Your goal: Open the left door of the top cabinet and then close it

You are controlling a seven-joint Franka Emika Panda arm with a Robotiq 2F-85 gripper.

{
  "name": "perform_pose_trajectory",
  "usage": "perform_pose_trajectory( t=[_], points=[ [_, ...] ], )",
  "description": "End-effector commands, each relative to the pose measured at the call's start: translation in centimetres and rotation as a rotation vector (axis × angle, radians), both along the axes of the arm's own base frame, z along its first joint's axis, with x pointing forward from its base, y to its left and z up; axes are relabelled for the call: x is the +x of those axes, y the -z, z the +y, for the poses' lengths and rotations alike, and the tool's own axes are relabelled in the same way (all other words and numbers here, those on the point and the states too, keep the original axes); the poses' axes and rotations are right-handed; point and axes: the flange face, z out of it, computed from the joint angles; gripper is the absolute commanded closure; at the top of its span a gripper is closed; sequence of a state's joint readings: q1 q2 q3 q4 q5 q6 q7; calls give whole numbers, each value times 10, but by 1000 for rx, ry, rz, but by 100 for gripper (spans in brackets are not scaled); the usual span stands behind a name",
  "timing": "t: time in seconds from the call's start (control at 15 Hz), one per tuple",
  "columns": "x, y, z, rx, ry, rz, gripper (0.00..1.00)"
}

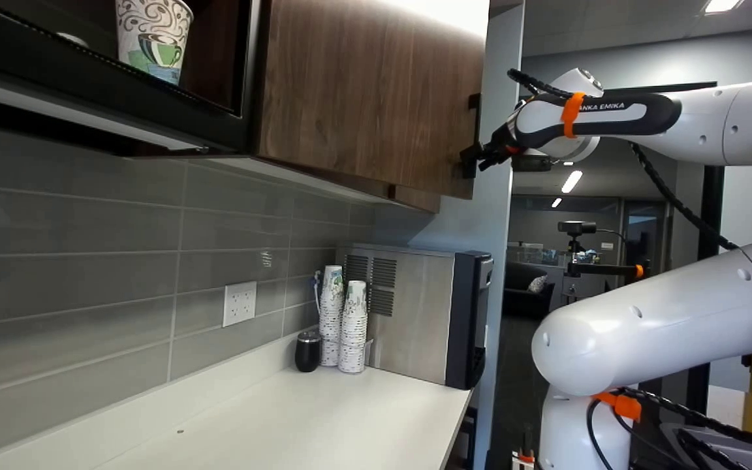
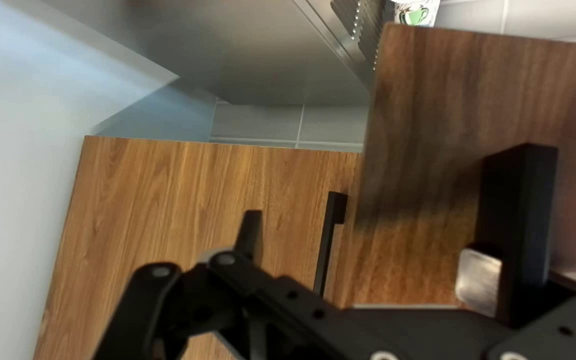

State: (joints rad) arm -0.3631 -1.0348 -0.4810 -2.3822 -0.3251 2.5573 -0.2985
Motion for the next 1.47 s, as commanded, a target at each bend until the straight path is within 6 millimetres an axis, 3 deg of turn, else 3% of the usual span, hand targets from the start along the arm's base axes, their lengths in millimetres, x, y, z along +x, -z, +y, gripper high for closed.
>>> perform_pose_trajectory(
  t=[0.0,0.53,1.07,1.4],
  points=[
    [34,-2,-21,58,-28,27,0],
    [91,-11,-33,71,-32,-46,0],
    [147,-26,-33,155,-19,-165,0],
    [159,-28,-27,233,-12,-121,0]
  ],
)
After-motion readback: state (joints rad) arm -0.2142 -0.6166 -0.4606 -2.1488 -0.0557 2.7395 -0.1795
